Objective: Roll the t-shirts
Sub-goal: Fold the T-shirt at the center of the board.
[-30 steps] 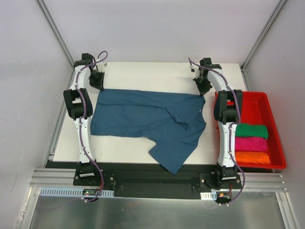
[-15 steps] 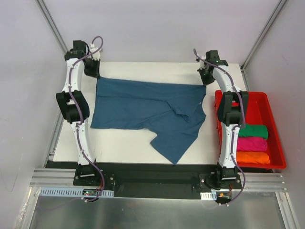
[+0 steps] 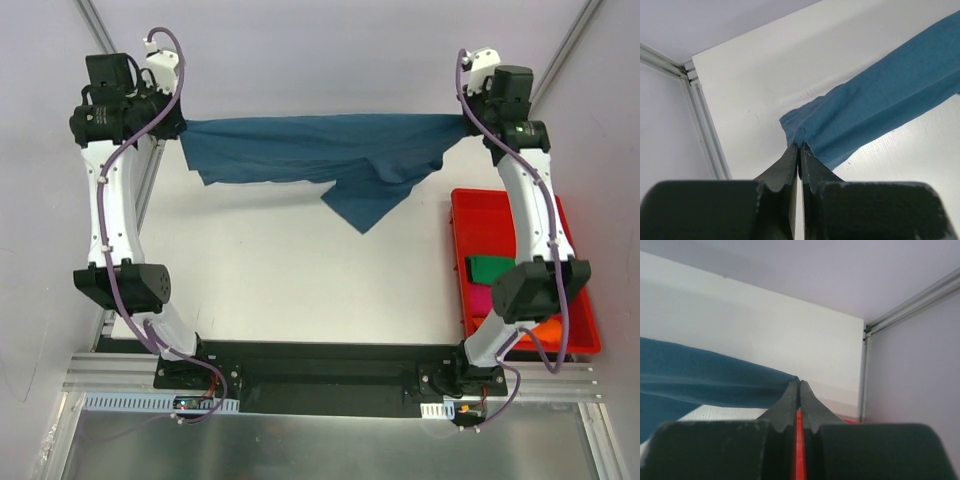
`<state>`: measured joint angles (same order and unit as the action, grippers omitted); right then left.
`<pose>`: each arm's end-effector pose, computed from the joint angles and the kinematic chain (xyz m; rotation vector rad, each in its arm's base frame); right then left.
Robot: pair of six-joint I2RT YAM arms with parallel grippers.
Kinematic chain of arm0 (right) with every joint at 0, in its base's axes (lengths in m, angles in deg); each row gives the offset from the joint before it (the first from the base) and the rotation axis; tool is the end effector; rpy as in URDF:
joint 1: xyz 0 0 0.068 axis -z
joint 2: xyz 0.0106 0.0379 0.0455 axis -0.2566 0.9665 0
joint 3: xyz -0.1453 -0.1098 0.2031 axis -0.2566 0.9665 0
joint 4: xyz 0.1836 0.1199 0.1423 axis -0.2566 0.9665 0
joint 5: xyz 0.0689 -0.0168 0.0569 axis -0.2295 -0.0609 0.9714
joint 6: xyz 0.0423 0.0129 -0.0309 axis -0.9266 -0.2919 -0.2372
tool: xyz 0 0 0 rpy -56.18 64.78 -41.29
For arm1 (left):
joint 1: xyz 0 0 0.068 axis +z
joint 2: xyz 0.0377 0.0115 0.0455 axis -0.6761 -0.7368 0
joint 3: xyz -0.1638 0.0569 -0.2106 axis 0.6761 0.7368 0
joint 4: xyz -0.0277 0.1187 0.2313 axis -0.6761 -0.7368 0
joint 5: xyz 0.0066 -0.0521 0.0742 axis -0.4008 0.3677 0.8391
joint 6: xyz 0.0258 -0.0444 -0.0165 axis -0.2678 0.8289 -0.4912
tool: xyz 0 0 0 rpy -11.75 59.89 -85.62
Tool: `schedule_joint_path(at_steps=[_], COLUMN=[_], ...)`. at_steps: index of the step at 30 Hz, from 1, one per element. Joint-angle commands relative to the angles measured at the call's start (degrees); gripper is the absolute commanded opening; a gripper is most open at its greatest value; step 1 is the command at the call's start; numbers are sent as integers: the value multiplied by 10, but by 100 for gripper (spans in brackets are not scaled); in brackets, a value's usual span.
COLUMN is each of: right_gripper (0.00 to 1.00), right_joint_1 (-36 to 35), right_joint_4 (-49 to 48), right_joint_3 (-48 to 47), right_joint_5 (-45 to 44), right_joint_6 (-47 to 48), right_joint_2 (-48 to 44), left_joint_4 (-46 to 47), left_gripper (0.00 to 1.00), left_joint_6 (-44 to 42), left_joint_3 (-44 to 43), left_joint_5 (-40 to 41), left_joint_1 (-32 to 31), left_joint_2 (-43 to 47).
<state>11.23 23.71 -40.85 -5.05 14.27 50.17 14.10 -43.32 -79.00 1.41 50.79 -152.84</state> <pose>0.3992 0.0238 0.4435 -0.6101 1.8297 -0.4105 0.3531 0.0365 0.4865 0.4779 1.9384 -0.1000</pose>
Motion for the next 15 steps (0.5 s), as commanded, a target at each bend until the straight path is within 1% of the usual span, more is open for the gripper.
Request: schedule_joint_path(at_steps=[1, 2, 3, 4, 5, 6, 7, 8, 9, 10, 11, 12, 13, 15], right_gripper=[1, 1, 1, 1, 1, 1, 1, 1, 1, 1, 1, 1, 1, 1], right_joint_1=[4, 3, 3, 3, 2, 1, 1, 0, 0, 0, -1, -1, -1, -1], right_joint_4=[-39, -39, -32, -24, -14, 1, 11, 19, 37, 47, 56, 76, 86, 120], right_joint_3=[40, 44, 46, 46, 45, 44, 44, 43, 44, 45, 49, 50, 51, 54], right_joint_5=[-5, -7, -8, -9, -8, -8, -1, 5, 11, 20, 21, 42, 56, 70], right_joint_6=[4, 0, -1, -3, -5, -7, -7, -5, 0, 1, 2, 3, 3, 0], right_joint_2=[-114, -133, -171, -188, -205, -243, -261, -282, -300, -340, -358, -377, -415, -453], left_joint_4=[16, 25, 36, 47, 67, 79, 85, 90, 92, 92, 92, 92, 91, 90], left_gripper=[0, 0, 0, 0, 0, 0, 0, 0, 0, 0, 0, 0, 0, 0], left_joint_6=[4, 5, 6, 5, 2, 0, -3, -4, -6, -11, -13, -15, -16, -16], left_joint_3=[40, 55, 73, 113, 133, 153, 182, 191, 199, 211, 216, 219, 224, 228], left_joint_5=[6, 13, 21, 34, 42, 50, 68, 76, 84, 94, 111, 121, 129, 146], left_joint_1=[2, 2, 2, 3, 2, 3, 3, 3, 3, 3, 3, 3, 3, 3], left_joint_2=[86, 130, 155, 181, 233, 260, 284, 329, 349, 370, 406, 423, 441, 488])
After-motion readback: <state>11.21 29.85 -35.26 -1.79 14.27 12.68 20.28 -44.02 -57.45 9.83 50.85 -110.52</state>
